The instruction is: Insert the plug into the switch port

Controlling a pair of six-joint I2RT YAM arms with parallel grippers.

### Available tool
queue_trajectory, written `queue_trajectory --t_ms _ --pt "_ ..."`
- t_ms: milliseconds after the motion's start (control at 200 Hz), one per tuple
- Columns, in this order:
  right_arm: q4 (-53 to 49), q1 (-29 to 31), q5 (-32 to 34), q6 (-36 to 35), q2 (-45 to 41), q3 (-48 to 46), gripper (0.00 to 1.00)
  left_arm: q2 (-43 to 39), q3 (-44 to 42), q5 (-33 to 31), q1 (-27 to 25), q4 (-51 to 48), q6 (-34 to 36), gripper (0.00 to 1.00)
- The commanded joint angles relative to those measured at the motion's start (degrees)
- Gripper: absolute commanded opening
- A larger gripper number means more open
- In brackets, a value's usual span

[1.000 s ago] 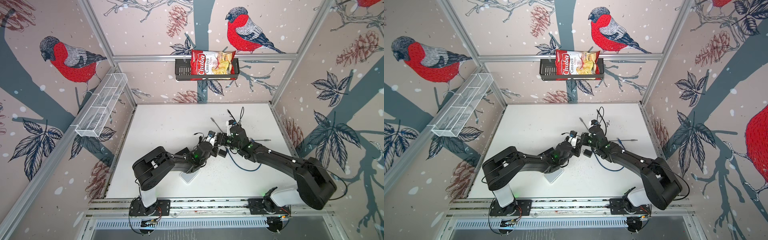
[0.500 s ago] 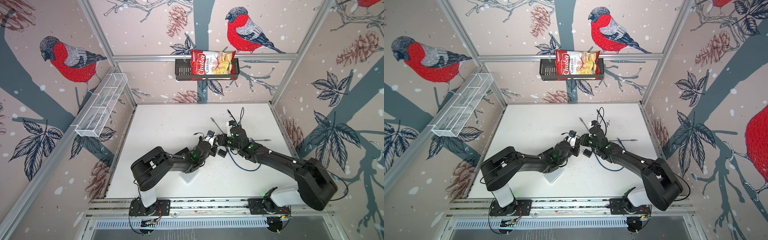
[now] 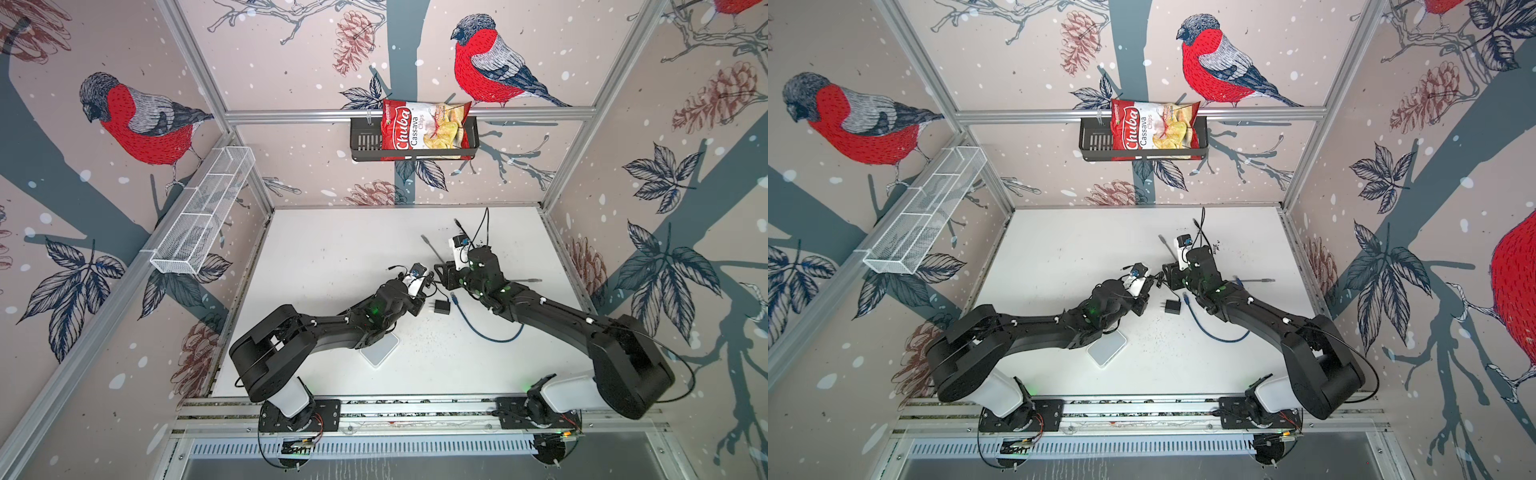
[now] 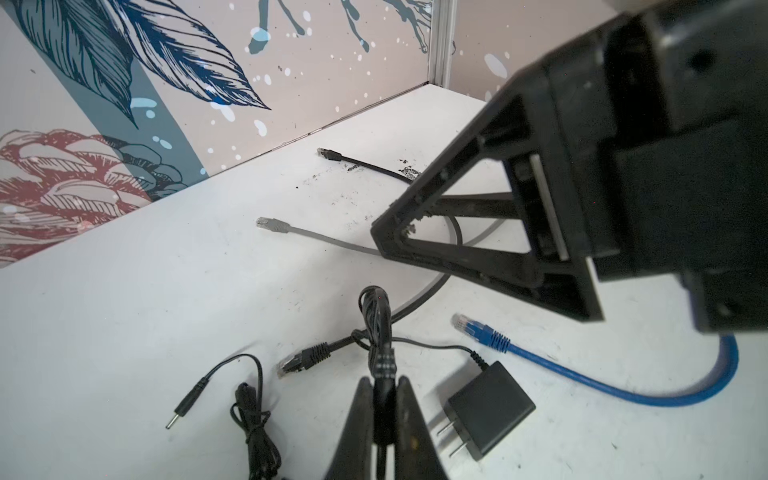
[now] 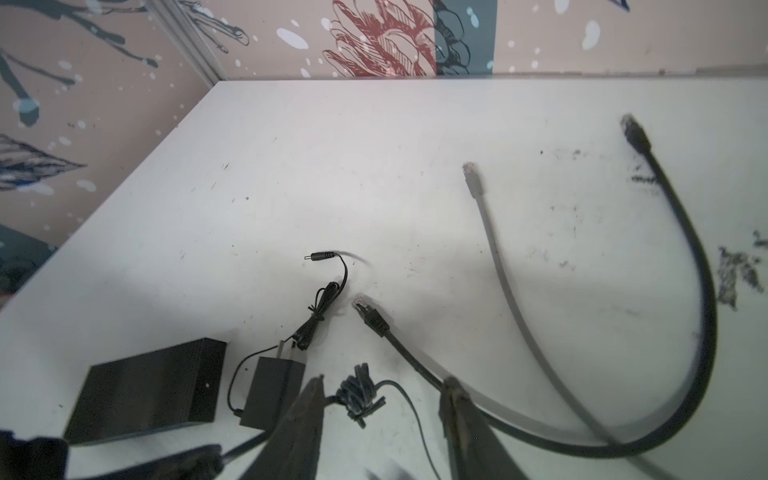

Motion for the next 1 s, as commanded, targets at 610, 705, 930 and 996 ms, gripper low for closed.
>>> queue_trajectory --t_ms 610,705,930,996 --pt "25.45 -5.08 -19.45 -30.54 -0.85 -12.07 0.51 -6.38 -6.73 5.62 1.22 -6.18 12.23 0.19" --pt "24.3 -5.16 -19.52 -29.3 -0.65 -10.7 0.5 -6.18 -7.11 5.91 1.33 -5.85 10.12 0.24" --pt "10.69 -5.51 -16.3 -18.2 2.31 -0.58 0.46 -2.56 -1.0 4.4 1.53 -17.97 1.34 0.29" --pt "8.6 -5.36 -14.85 -14.33 2.63 0.77 0.46 -1.21 0.67 5.84 1.48 -20.92 -0.88 0.3"
